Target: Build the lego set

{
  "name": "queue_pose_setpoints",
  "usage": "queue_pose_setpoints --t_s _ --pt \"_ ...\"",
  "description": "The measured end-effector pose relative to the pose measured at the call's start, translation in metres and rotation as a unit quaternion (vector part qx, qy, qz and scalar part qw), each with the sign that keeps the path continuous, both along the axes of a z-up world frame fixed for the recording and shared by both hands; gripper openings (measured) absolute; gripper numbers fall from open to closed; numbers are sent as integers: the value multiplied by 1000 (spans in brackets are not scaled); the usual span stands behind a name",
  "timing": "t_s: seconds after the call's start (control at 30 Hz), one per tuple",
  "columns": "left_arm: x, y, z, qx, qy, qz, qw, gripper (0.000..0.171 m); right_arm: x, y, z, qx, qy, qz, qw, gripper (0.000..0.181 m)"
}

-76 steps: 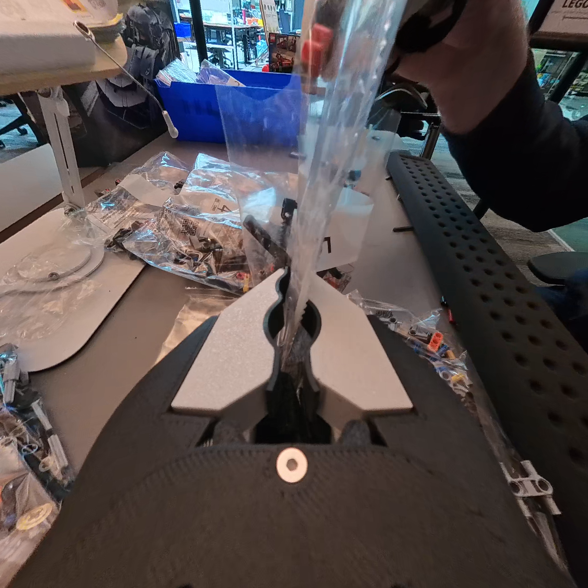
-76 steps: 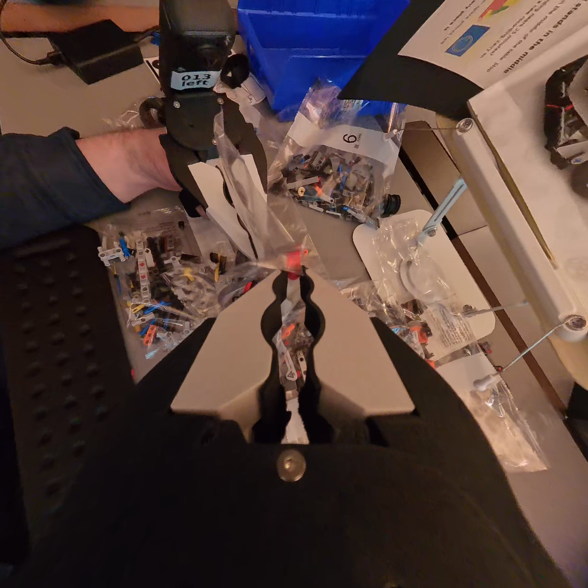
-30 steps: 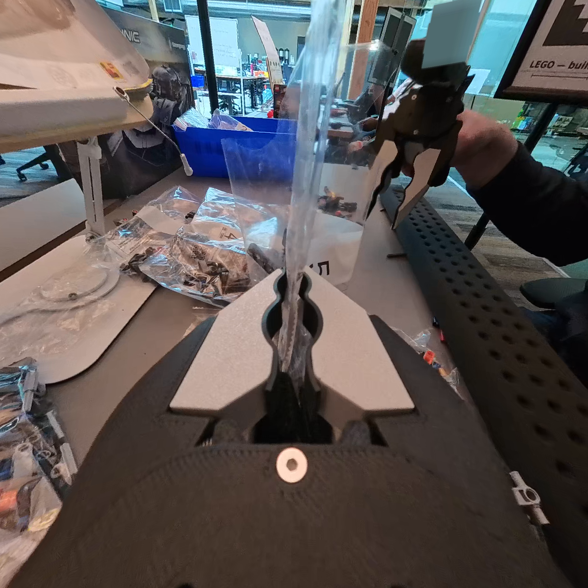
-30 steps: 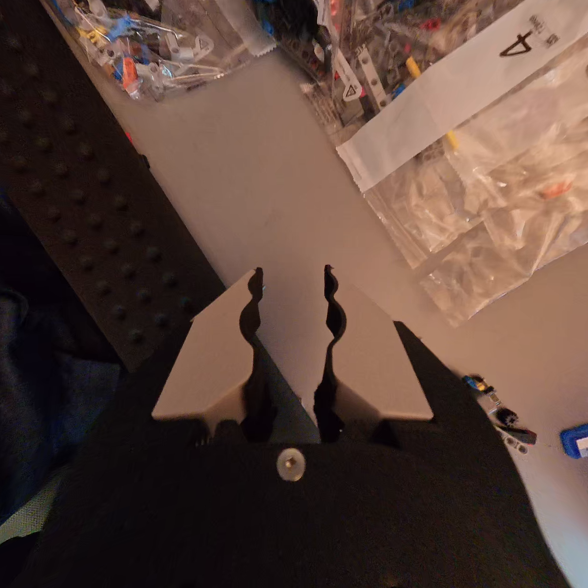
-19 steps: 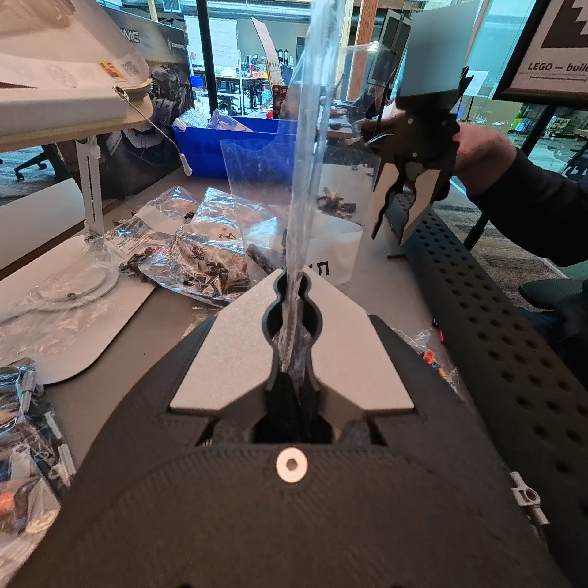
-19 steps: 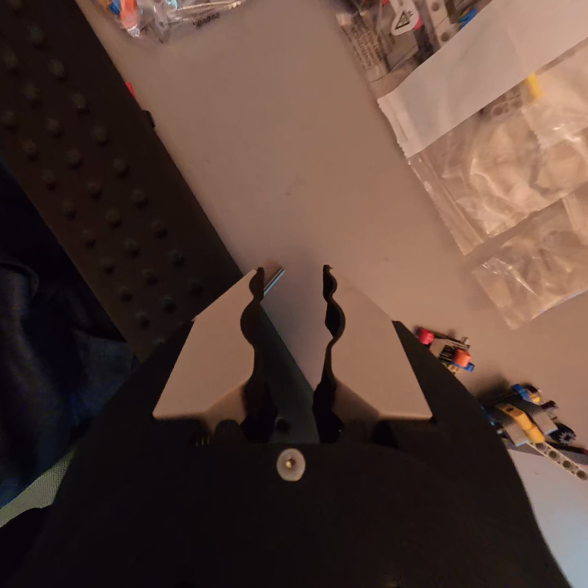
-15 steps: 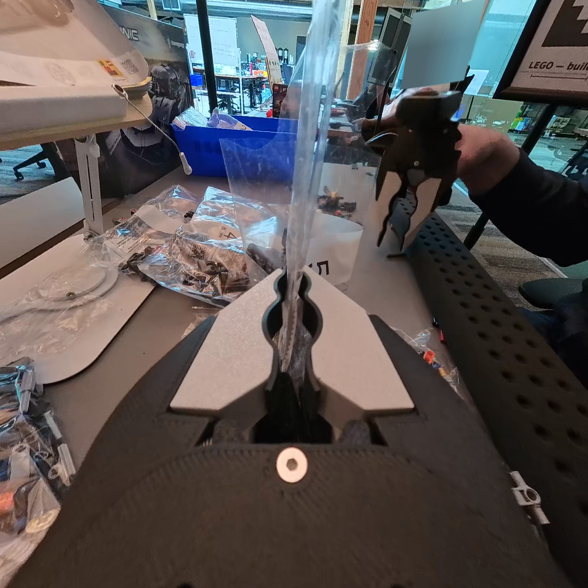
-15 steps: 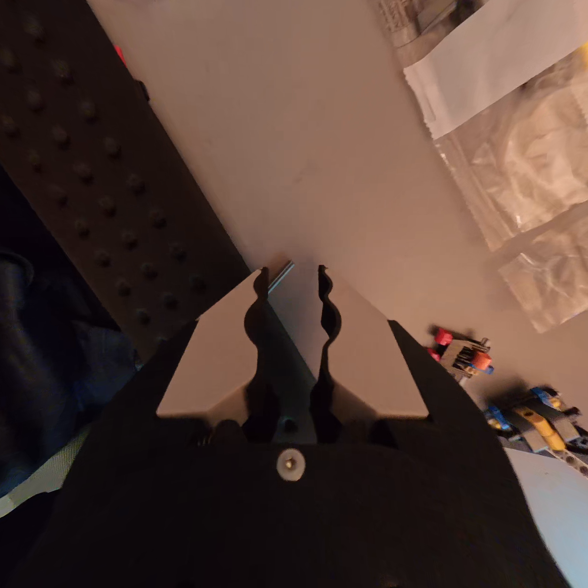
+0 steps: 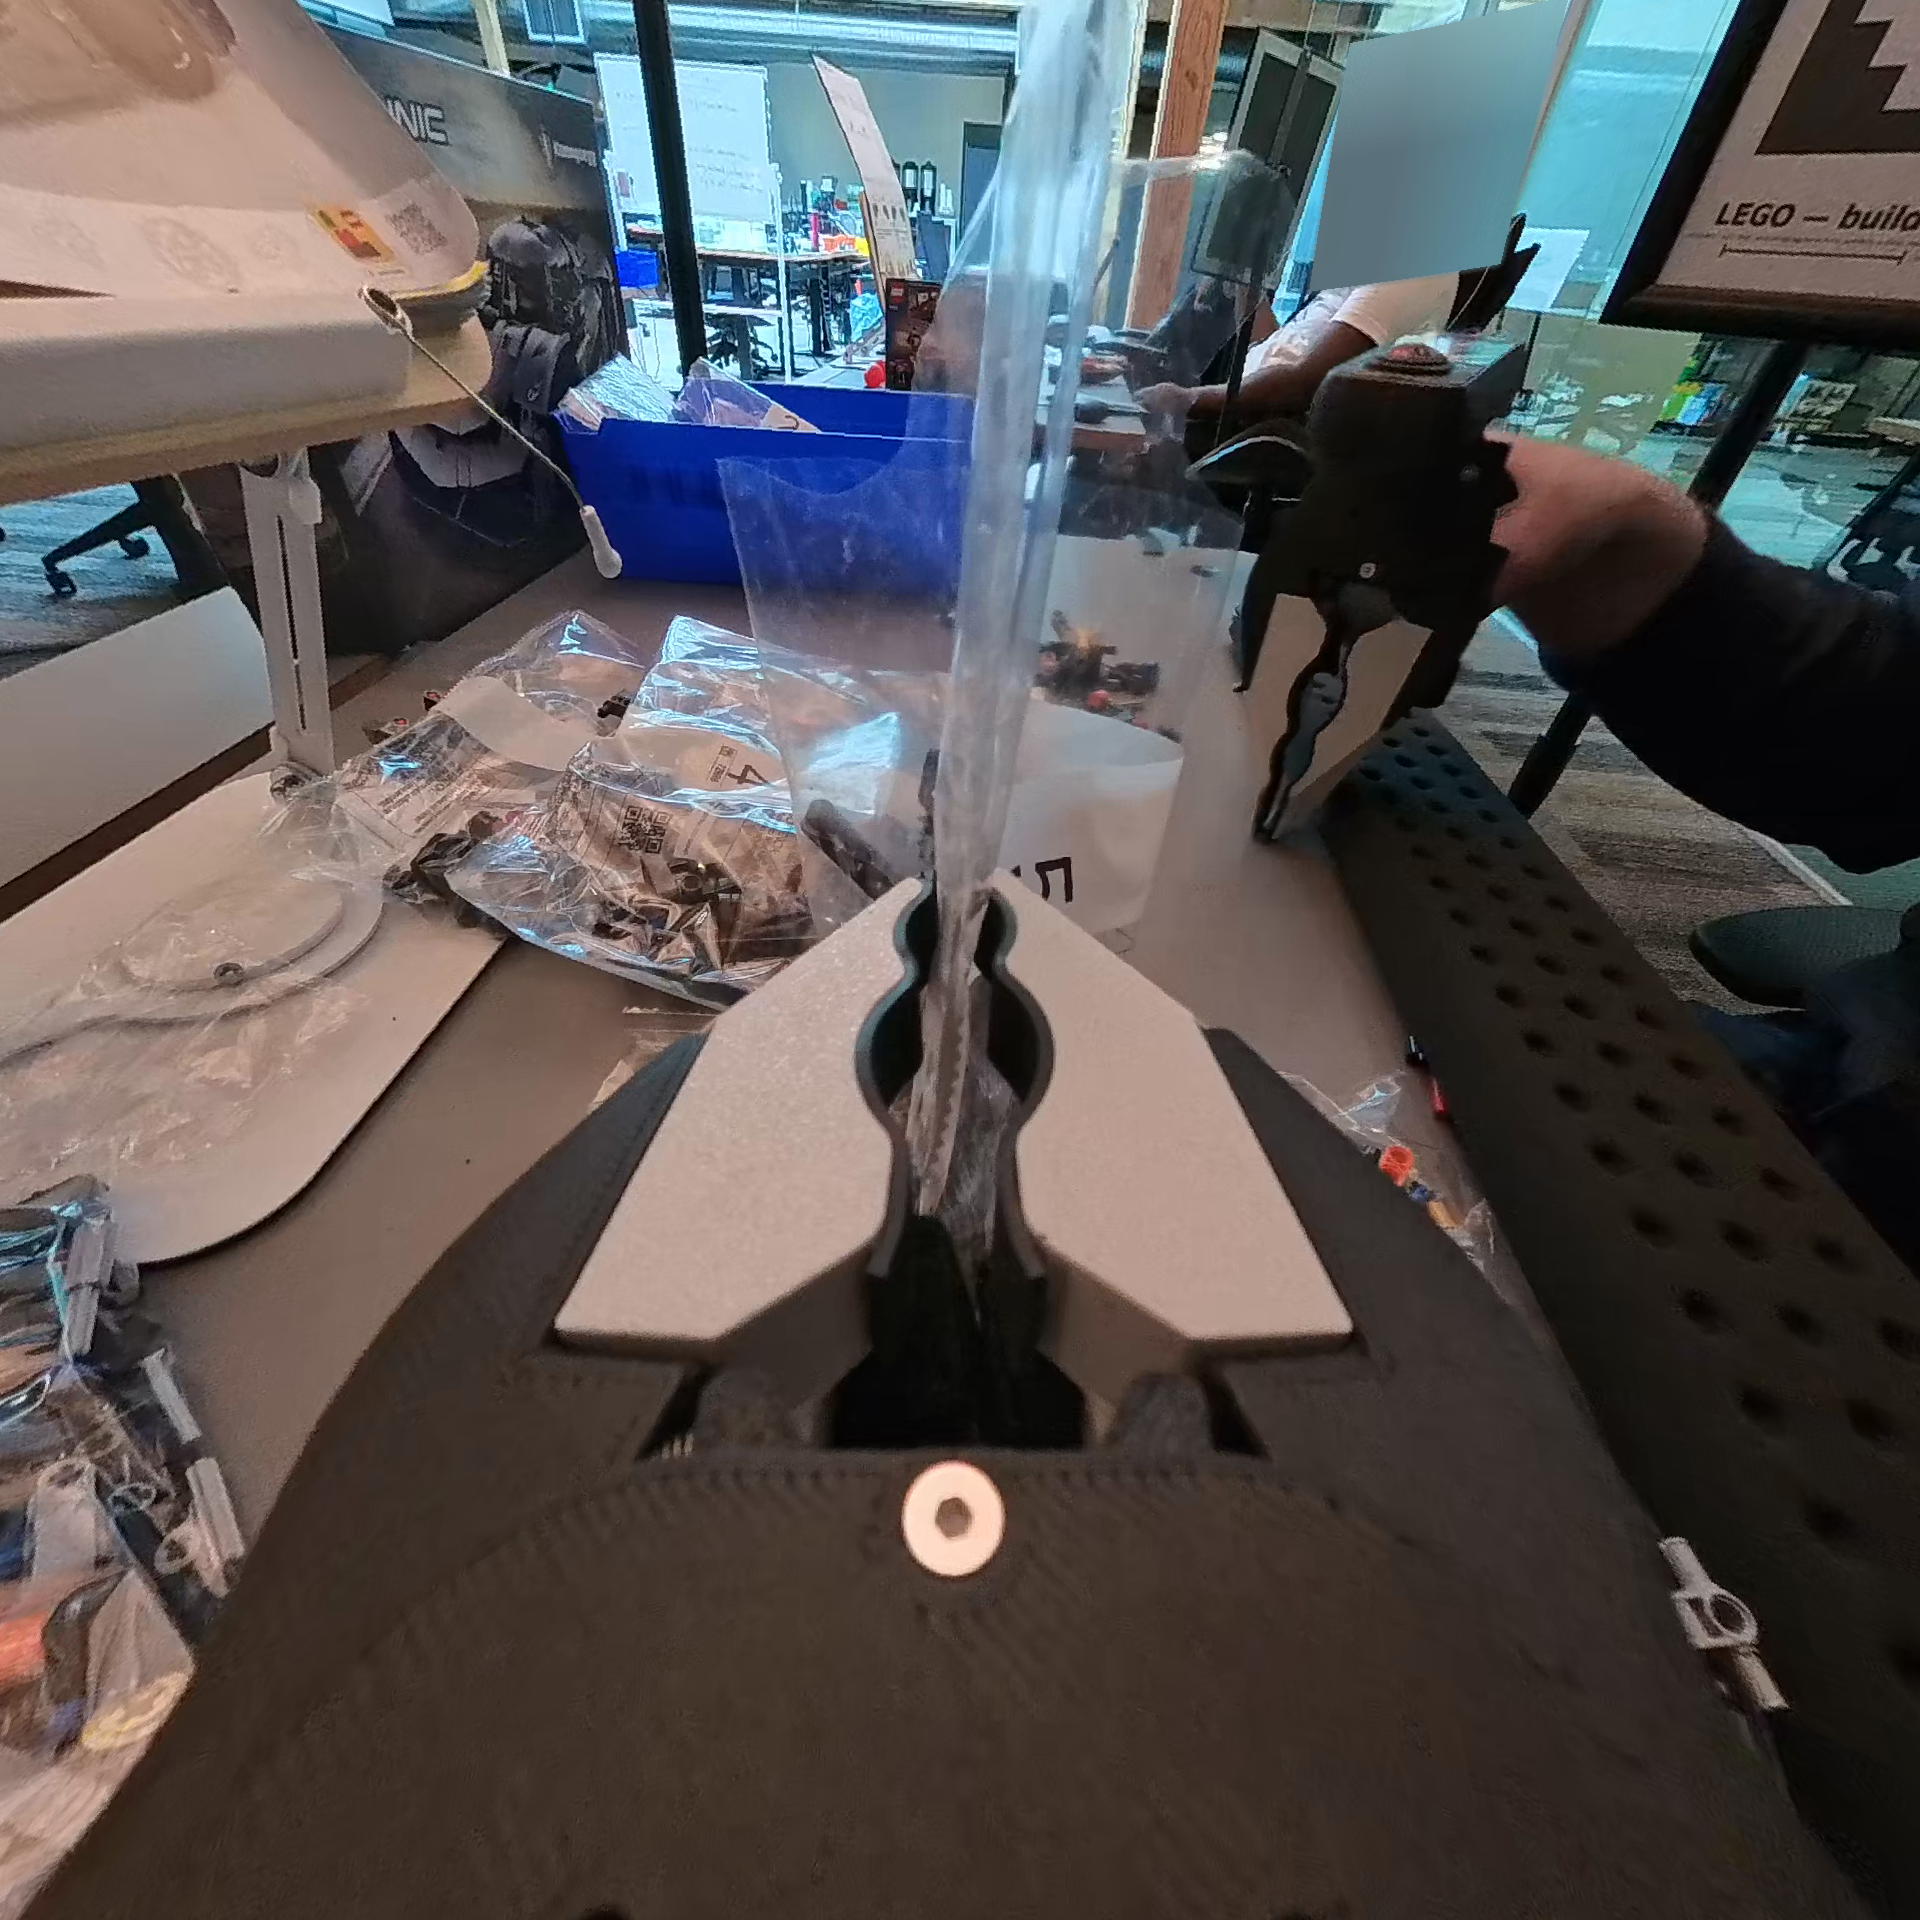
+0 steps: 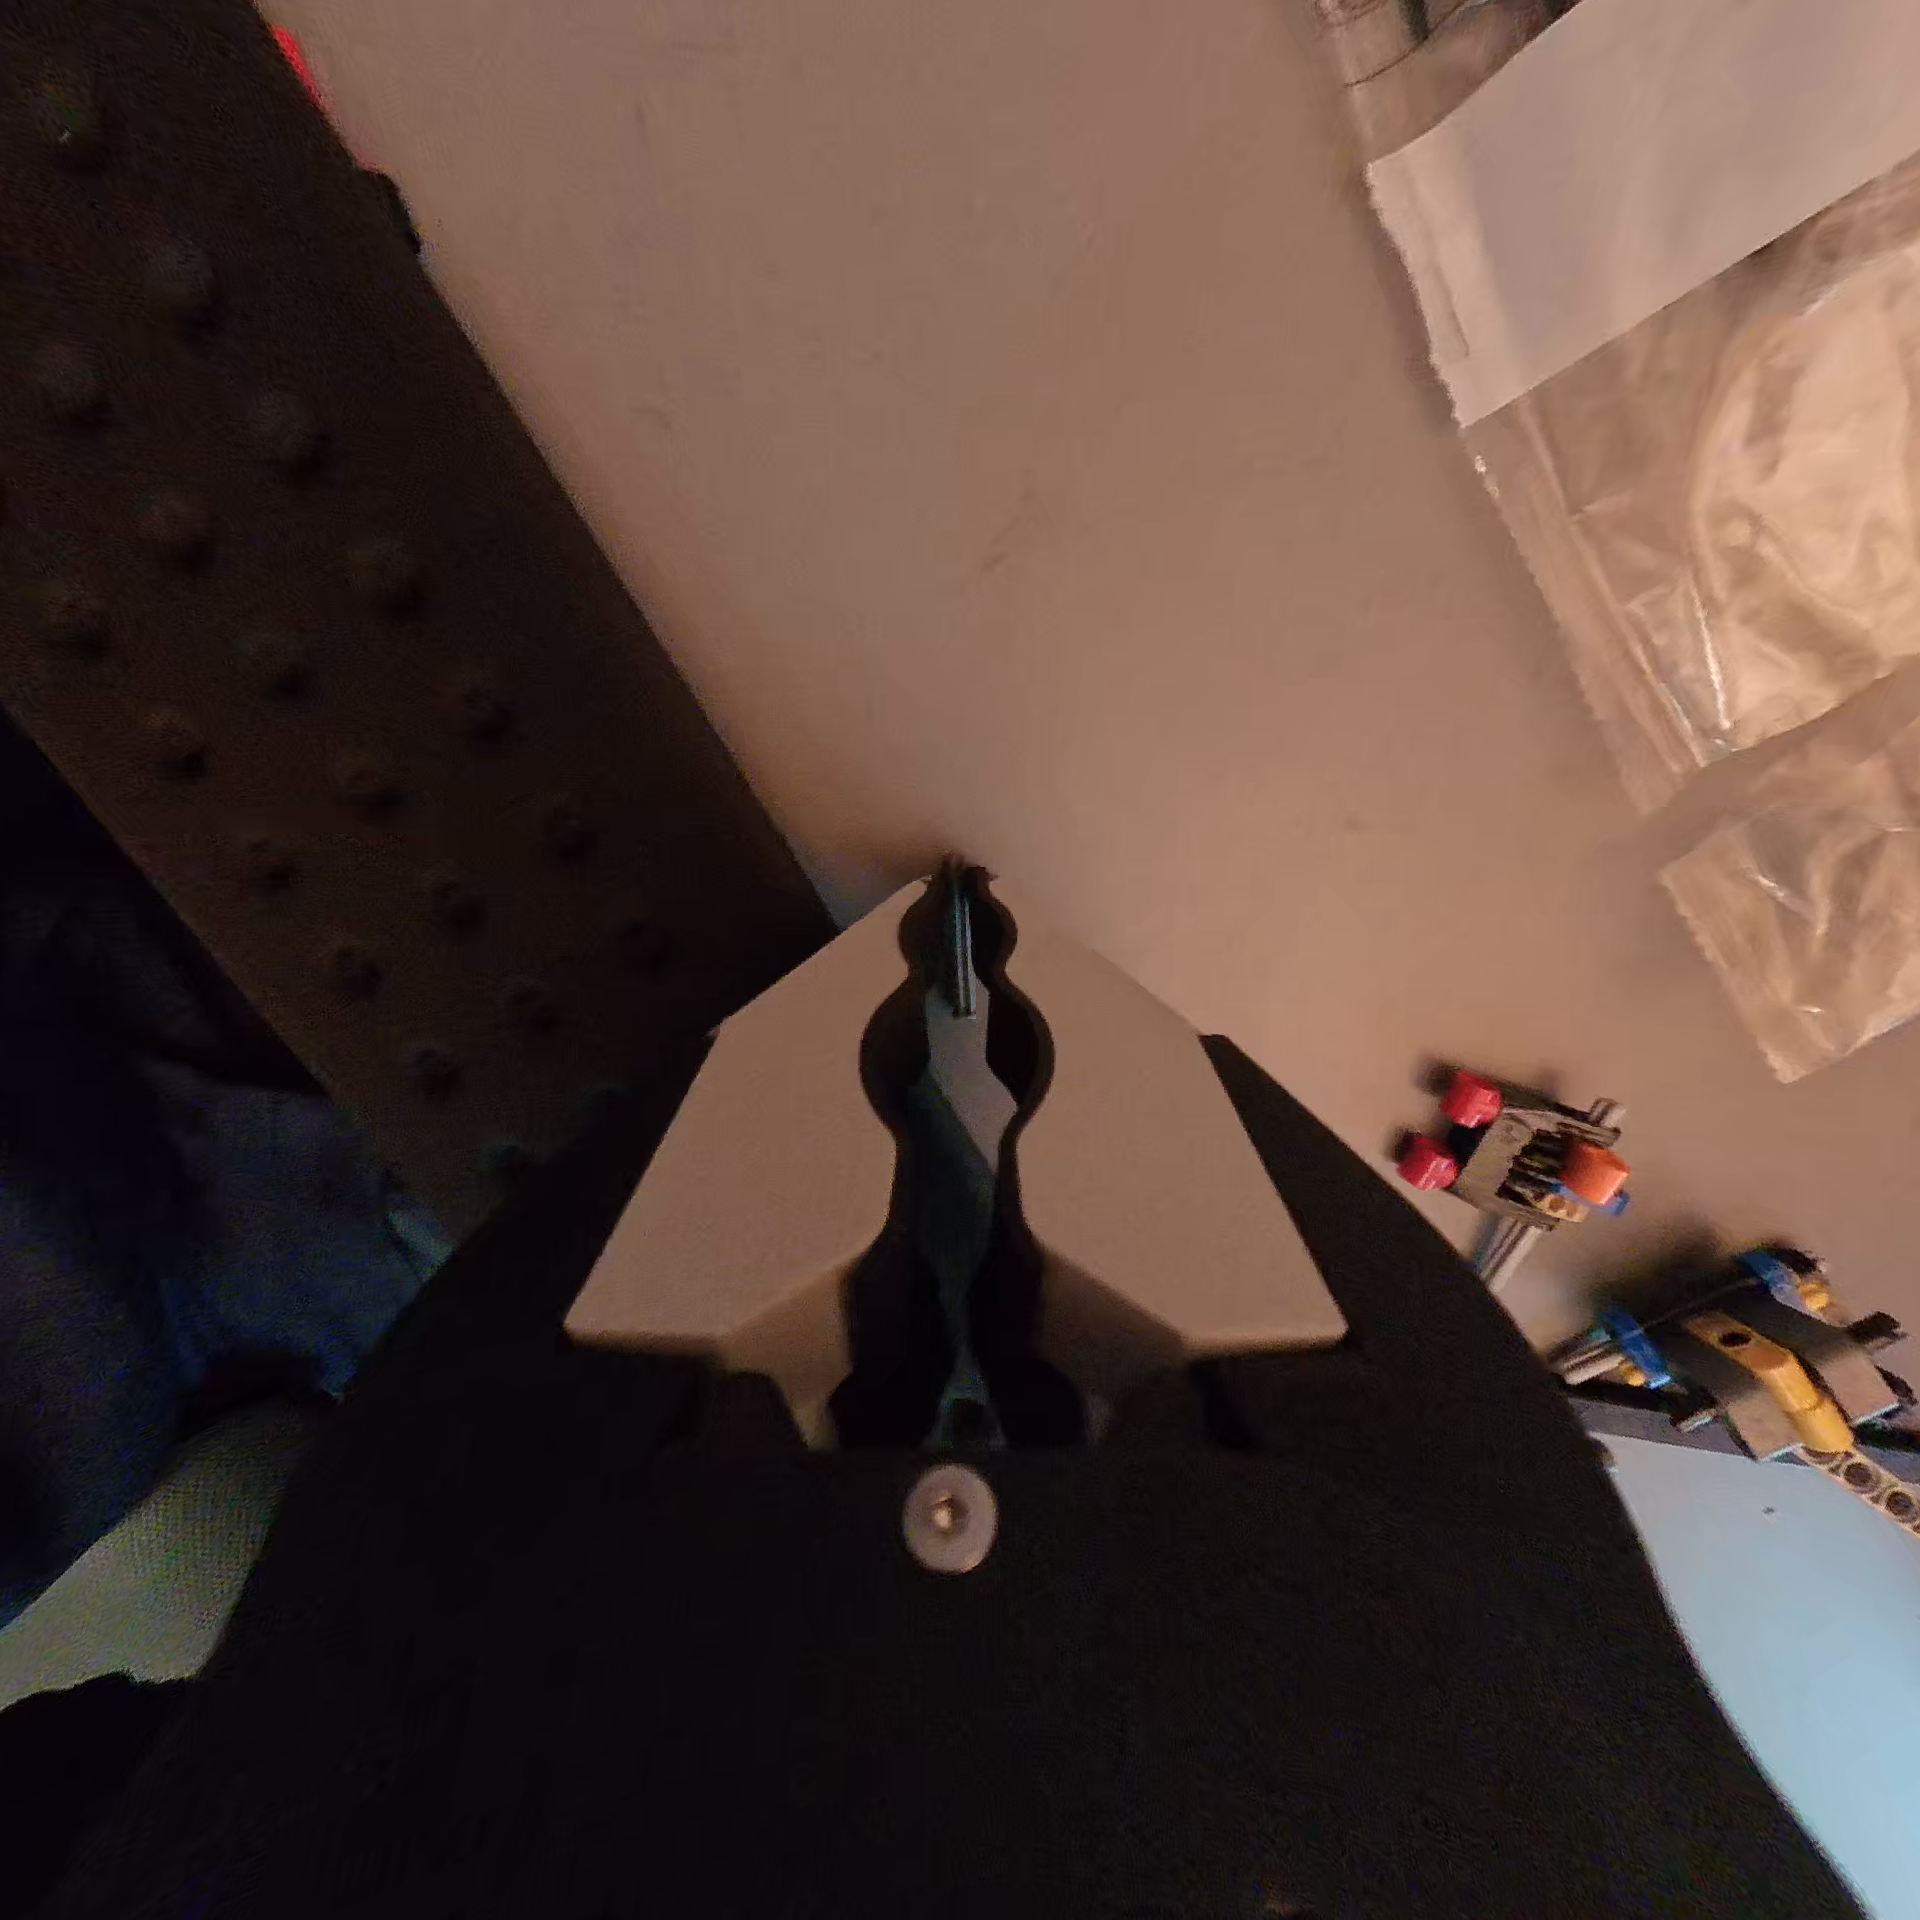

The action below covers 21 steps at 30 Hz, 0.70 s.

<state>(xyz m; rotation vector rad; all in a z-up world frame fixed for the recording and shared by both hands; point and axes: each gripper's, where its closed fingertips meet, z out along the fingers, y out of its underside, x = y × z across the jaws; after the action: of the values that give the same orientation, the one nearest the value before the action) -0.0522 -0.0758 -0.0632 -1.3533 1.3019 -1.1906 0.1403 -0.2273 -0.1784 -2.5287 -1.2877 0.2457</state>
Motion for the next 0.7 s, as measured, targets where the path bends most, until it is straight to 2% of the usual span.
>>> queue_pose_setpoints --t_s 0.1,0.17,0.37,0.5,0.7 --pt "0 0 1 0 -2 1 1000 4 -2 6 4 11 14 1 1000 1" --pt "0 0 1 0 -2 1 1000 4 -7 17 16 32 39 -3 999 1" --pt "-2 1 2 2 -4 3 1000 4 -48 62 93 132 155 15 979 1" --pt "-3 2 2 0 -6 4 1000 3 -87 98 147 190 248 27 950 1" --pt "-3 2 2 0 -5 3 1000 3 -134 136 204 220 358 36 907 1"
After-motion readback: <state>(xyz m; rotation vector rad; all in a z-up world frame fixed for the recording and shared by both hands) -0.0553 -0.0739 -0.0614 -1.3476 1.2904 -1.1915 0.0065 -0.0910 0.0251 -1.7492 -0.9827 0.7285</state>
